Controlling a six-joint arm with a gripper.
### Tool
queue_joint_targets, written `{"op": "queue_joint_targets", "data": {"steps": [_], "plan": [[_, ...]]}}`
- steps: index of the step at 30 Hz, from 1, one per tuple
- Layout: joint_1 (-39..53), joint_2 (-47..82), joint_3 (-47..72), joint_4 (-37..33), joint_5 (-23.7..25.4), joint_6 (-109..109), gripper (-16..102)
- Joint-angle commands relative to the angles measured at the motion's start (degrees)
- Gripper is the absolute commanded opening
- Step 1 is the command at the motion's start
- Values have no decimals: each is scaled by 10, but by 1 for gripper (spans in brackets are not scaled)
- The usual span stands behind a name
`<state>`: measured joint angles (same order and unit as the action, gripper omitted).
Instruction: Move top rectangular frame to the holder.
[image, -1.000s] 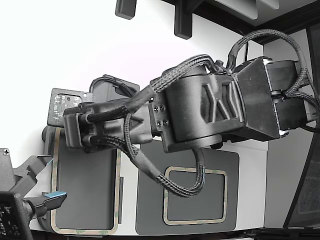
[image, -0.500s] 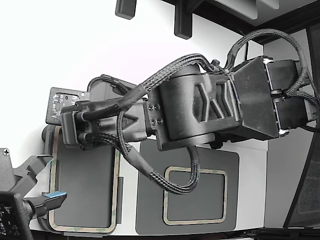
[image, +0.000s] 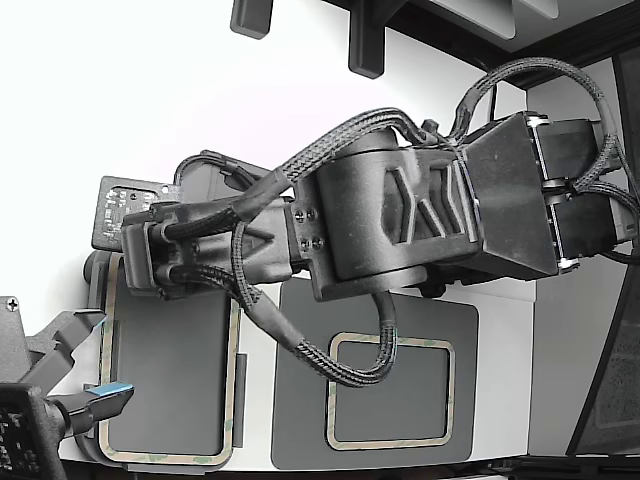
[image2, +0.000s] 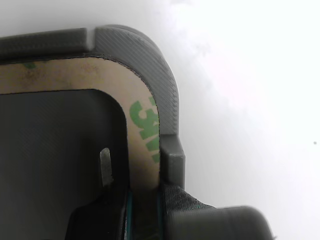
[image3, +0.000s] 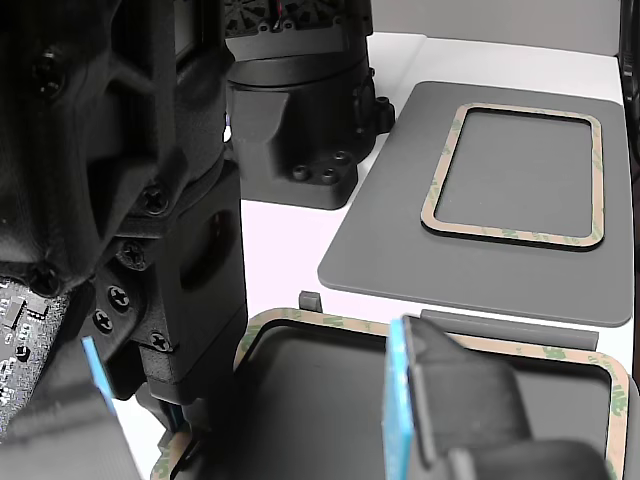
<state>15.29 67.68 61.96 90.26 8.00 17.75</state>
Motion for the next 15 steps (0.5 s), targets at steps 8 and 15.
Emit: {"op": "queue_joint_targets", "data": {"steps": [8,15], "plan": [[-7,22,-8,-5,-2,-6,-10],[-5,22,-8,0,-3,-15,-10]]}}
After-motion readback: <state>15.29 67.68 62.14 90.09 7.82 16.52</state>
